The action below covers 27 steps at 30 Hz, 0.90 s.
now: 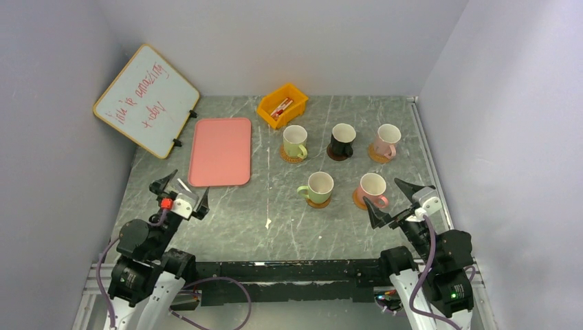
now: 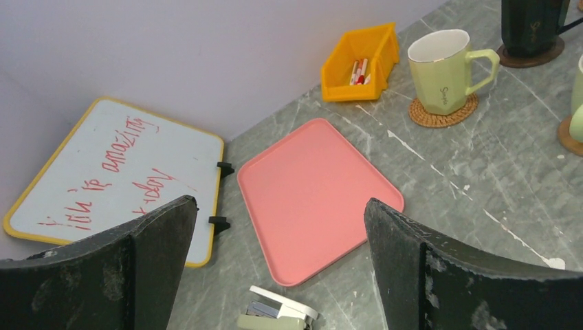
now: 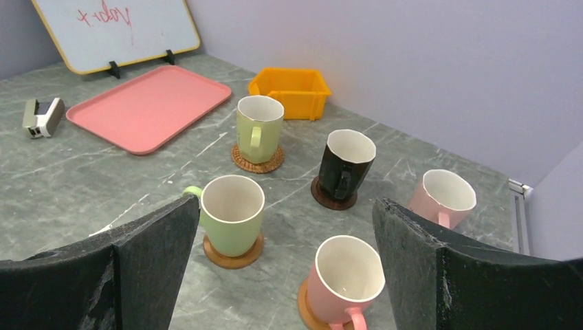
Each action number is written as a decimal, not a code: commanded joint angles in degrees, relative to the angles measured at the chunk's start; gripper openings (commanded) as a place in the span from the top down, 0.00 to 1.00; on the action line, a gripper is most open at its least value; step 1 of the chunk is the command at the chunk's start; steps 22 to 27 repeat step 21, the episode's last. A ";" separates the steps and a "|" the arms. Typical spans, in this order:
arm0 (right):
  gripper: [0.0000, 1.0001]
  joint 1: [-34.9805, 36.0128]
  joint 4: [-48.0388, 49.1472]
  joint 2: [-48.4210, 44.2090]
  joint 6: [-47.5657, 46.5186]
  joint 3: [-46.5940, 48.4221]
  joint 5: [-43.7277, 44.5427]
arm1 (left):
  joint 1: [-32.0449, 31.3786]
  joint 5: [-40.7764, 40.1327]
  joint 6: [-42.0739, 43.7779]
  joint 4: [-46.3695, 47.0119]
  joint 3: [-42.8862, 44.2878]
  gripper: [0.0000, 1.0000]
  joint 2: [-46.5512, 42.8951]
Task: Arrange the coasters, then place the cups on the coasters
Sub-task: Reset both arms
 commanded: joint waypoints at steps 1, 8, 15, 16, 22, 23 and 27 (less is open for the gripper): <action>0.00 0.06 0.24 -0.07 -0.37 0.92 -0.65 | 0.20 1.57 0.72 -0.91 -0.67 0.04 -0.51; 0.00 0.15 0.21 -0.07 -0.93 0.92 0.17 | 0.20 2.52 1.12 -1.30 -1.24 0.04 -1.20; 0.00 0.15 0.36 -0.07 -1.74 0.48 0.08 | 0.20 5.16 1.83 -2.25 -1.40 0.04 -1.26; 0.00 0.12 0.43 -0.07 -1.61 0.40 0.53 | 0.20 5.65 2.04 -2.47 -1.35 0.04 -1.03; 0.00 0.15 -0.11 -0.07 -1.36 1.27 0.46 | 0.20 7.28 2.46 -3.23 -1.16 0.04 0.19; 0.00 0.15 -0.11 -0.07 -1.36 1.27 0.46 | 0.20 7.28 2.46 -3.23 -1.16 0.04 0.19; 0.00 0.15 -0.11 -0.07 -1.36 1.27 0.46 | 0.20 7.28 2.46 -3.23 -1.16 0.04 0.19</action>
